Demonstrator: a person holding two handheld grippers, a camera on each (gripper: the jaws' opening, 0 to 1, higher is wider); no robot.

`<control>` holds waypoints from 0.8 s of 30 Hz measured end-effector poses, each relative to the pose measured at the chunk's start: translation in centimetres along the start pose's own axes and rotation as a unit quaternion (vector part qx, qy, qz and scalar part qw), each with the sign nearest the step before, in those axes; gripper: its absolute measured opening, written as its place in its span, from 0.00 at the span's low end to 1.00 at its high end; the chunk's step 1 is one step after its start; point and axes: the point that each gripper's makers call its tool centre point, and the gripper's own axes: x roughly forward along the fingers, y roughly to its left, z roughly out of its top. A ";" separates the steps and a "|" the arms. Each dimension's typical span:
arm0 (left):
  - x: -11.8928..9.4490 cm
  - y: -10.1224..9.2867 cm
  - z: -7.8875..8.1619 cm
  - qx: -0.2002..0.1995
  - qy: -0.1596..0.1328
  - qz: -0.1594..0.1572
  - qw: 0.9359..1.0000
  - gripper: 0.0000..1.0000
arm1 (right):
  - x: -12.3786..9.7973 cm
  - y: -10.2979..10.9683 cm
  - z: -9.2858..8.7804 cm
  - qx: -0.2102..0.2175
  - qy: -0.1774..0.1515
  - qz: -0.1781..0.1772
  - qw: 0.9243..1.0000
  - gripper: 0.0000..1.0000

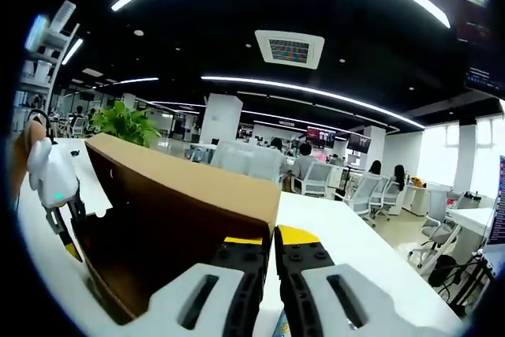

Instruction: Operate the shoe box by opening the lid, removing the specified soft item, and placing it in the target area until the item is outside and the box remains undamaged.

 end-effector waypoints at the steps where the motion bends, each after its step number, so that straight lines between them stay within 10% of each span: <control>1: -0.1 0.0 0.1 0.008 -0.004 0.006 1.000 0.23 | 0.0 0.0 0.0 0.001 0.000 0.000 1.000 0.02; 10: -3.6 1.0 2.7 0.045 -0.090 0.084 0.991 0.41 | -0.1 0.0 0.0 -0.002 0.000 0.000 1.000 0.02; 14: -5.8 -1.4 4.4 0.070 -0.146 0.069 0.984 0.44 | -0.2 0.0 -0.1 -0.002 -0.002 0.001 1.000 0.02; 24: -10.5 -3.5 5.6 0.088 -0.187 0.099 0.973 0.57 | -0.2 0.0 -0.1 -0.003 -0.002 0.002 1.000 0.02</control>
